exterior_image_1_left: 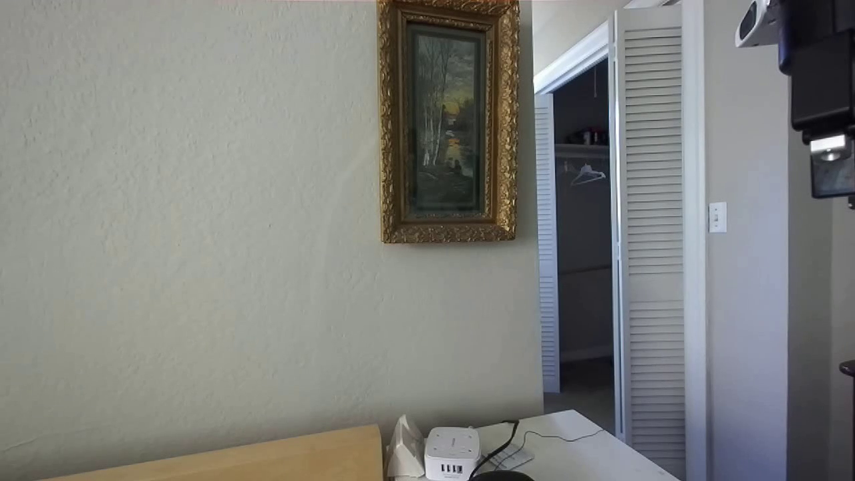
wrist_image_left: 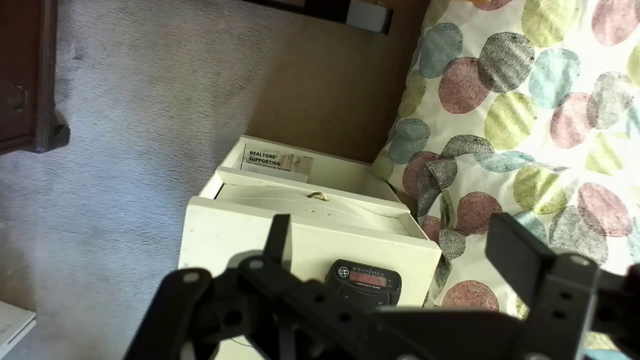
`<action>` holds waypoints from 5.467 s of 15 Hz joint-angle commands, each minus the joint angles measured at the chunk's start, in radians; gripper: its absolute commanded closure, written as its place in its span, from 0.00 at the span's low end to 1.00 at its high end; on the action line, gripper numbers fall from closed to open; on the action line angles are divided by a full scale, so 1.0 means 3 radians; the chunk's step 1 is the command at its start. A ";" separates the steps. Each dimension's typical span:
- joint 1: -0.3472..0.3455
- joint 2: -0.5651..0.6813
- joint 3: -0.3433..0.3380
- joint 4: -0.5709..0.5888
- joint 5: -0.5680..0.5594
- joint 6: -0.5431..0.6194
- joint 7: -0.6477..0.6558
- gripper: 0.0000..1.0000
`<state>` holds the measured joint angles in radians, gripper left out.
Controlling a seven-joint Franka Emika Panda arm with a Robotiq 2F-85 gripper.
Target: Press the button on the black object
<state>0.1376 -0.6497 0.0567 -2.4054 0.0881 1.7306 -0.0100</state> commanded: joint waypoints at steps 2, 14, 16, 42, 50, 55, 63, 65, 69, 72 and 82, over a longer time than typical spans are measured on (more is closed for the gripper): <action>-0.0039 0.0002 0.0031 0.0009 0.0018 -0.0011 -0.0018 0.00; -0.0039 0.0002 0.0031 0.0009 0.0018 -0.0011 -0.0018 0.00; -0.0039 0.0002 0.0031 0.0009 0.0018 -0.0011 -0.0018 0.00; 0.0045 0.2157 0.0276 0.0029 0.0075 0.3056 0.0523 0.00; 0.0047 0.2324 0.0259 0.0011 0.0082 0.3223 0.0550 0.00; 0.0067 0.2450 0.0255 0.0062 -0.0025 0.3185 0.0730 0.00; 0.0227 0.3191 0.0219 0.0477 -0.0233 0.3329 0.1020 0.34; 0.0281 0.3376 0.0199 0.0625 -0.0237 0.3430 0.1010 0.50; 0.0358 0.3707 0.0164 0.0941 -0.0210 0.3524 0.0953 0.76; 0.0451 0.3930 0.0074 0.1149 -0.0248 0.3644 0.0964 0.99; 0.0736 0.4349 -0.0225 0.1558 -0.0282 0.3623 0.1036 1.00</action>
<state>0.3256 0.6171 0.0188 -1.9832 0.0350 2.8217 0.2602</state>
